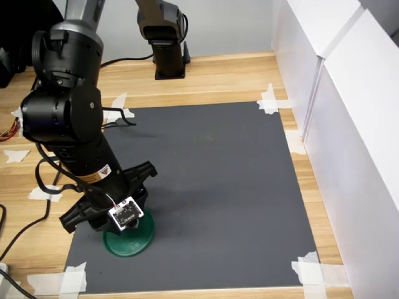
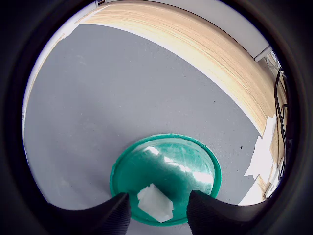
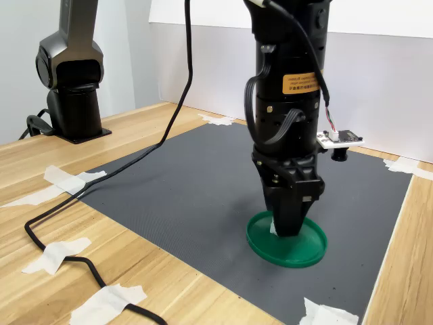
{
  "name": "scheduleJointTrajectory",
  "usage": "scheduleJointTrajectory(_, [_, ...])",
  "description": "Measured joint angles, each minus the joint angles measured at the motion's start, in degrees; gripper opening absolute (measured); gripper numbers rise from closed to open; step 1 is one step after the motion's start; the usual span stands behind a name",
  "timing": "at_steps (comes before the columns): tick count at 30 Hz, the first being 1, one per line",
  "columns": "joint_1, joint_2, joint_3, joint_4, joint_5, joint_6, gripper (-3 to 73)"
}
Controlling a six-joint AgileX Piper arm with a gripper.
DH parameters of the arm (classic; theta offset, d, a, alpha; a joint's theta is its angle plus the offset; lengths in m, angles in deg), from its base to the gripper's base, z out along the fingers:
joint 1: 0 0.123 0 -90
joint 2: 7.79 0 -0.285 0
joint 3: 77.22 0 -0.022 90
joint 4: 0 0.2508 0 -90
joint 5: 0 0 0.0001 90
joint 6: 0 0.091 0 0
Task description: Grasp a white terminal and put it on the green lid.
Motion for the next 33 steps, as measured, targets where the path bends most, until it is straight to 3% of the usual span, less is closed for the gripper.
scheduleJointTrajectory(6, [0.0, -3.0, 0.0, 0.2, 0.8, 1.7, 50.9])
scheduleJointTrajectory(16, [0.0, -17.2, 0.1, 1.7, 2.0, 14.9, 47.2])
scheduleJointTrajectory(20, [0.0, -22.8, 1.0, 3.5, 2.0, 18.4, 35.1])
scheduleJointTrajectory(25, [0.0, -32.5, 9.4, 5.6, -1.2, 19.5, 9.8])
scheduleJointTrajectory(27, [0.0, -37.1, 14.1, 6.0, -3.2, 19.6, 3.0])
scheduleJointTrajectory(33, [0.0, -49.5, 26.5, 6.6, -9.8, 20.7, -1.3])
